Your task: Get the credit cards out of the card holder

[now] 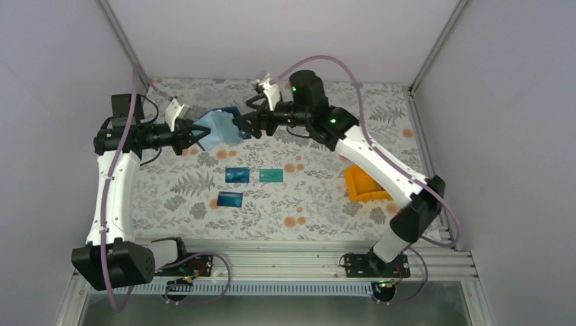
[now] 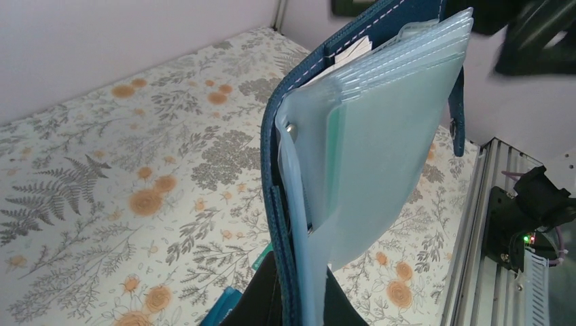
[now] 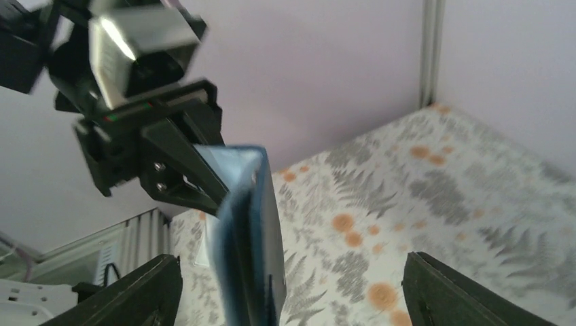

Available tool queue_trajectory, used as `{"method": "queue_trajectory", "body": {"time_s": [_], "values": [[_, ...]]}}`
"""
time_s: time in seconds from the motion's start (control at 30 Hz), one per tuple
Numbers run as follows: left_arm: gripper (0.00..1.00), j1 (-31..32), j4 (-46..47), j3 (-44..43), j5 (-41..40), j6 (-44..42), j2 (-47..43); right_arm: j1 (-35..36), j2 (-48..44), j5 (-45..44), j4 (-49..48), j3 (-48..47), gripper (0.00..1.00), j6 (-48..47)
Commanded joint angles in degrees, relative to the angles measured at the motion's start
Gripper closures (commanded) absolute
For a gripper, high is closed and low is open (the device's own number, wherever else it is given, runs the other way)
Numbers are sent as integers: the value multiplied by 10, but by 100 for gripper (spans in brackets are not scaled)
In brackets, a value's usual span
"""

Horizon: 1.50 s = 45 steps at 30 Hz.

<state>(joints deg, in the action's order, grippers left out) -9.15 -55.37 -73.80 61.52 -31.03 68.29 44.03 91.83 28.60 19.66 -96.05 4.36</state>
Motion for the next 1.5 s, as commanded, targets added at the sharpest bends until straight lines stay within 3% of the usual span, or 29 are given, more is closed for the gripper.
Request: {"method": "queue_trajectory", "body": {"time_s": [0.0, 0.1, 0.3, 0.37, 0.47, 0.6, 0.7, 0.87, 0.9, 1.0, 1.1, 1.2, 1.27, 1.37, 1.47], "values": [[98, 0, -8, -10, 20, -20, -10, 5, 53, 71, 50, -27, 19, -1], [98, 0, -6, -9, 17, -19, -9, 10, 67, 71, 59, -28, 26, -13], [98, 0, -27, -14, 41, -44, -9, 11, 85, 19, 57, -24, 69, 1], [98, 0, -46, -18, 59, -68, -8, 8, 89, 39, 54, -24, 78, -4], [98, 1, -88, -25, 98, -119, -9, 2, 92, 104, 45, -23, 80, -12], [98, 1, -103, -25, 115, -141, -8, 2, 101, 145, 47, -32, 69, -24], [98, 1, -101, -20, 119, -141, -8, 2, 106, 148, 42, -37, 68, -21], [98, 1, -108, -20, 127, -149, -8, 3, 118, 162, 40, -53, 92, -13], [95, 1, -107, -20, 127, -149, -8, 3, 120, 168, 41, -56, 95, -10], [61, 1, -109, -21, 132, -152, -9, 3, 119, 172, 41, -56, 96, -5], [36, 1, -117, -22, 146, -166, -7, 3, 109, 170, 35, -49, 96, -3], [29, 1, -94, -16, 151, -142, -5, 13, 110, 187, 44, -51, 96, -14], [32, 1, -66, -8, 137, -107, -3, 27, 114, 198, 58, -62, 96, -37], [45, 1, -38, -1, 105, -73, -3, 42, 106, 220, 65, -63, 96, -64], [88, 1, -34, 0, 89, -67, -5, 39, 84, 227, 49, -44, 96, -72]]}}
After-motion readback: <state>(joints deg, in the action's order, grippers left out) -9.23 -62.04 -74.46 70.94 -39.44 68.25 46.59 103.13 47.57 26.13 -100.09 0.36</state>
